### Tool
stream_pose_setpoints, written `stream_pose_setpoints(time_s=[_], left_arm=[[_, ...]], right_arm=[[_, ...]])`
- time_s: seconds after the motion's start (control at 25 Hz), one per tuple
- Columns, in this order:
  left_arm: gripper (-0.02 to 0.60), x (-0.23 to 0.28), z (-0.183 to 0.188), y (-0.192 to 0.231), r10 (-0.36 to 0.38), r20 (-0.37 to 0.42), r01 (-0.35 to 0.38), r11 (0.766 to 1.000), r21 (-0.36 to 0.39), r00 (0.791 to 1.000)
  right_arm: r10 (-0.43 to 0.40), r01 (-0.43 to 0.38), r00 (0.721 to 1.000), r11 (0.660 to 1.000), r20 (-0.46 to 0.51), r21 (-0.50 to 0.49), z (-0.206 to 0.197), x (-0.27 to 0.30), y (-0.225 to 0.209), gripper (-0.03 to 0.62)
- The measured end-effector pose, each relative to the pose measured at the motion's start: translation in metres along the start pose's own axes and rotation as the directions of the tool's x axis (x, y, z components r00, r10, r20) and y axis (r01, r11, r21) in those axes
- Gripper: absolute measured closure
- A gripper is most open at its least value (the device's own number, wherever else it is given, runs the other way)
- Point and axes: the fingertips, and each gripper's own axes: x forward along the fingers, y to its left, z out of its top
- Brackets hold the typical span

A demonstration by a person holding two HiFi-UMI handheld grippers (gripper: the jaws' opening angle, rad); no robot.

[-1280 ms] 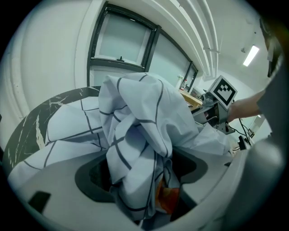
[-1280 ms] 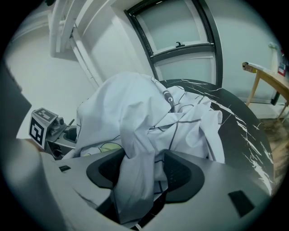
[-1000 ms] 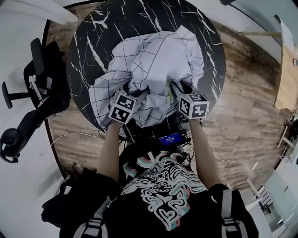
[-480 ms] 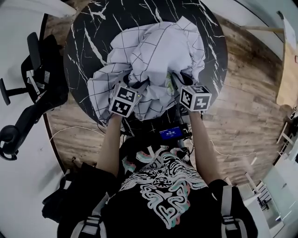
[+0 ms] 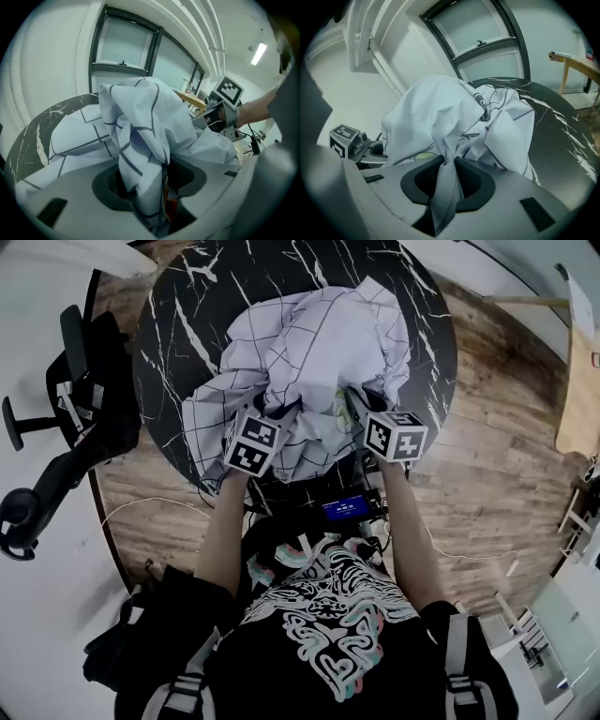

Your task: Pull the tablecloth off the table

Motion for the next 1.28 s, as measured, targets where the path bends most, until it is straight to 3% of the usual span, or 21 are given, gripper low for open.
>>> stream_pose_setpoints(time_s=[0.32,0.96,1.28], left_arm=[[0.393,-0.005,0.009,-0.007,0.003,0.023,-0.003,1.0,0.021,1.0],[0.408,-0.021,0.021,-0.031,-0.023,0.077,0.018,0.998,0.063,0.997],[0.413,-0.031,0.03,-0.042,-0.021,0.114,0.013,0.997,0.073,0.993]], right_arm=[[0.036,-0.036,0.999,0.999,0.007,0.025,0.003,-0.005,0.006,0.526],[0.132,-0.139,0.989,0.986,0.073,0.095,-0.004,-0.025,0.028,0.536],[0.166,-0.174,0.98,0.983,0.113,0.062,0.002,-0.037,0.039,0.536]])
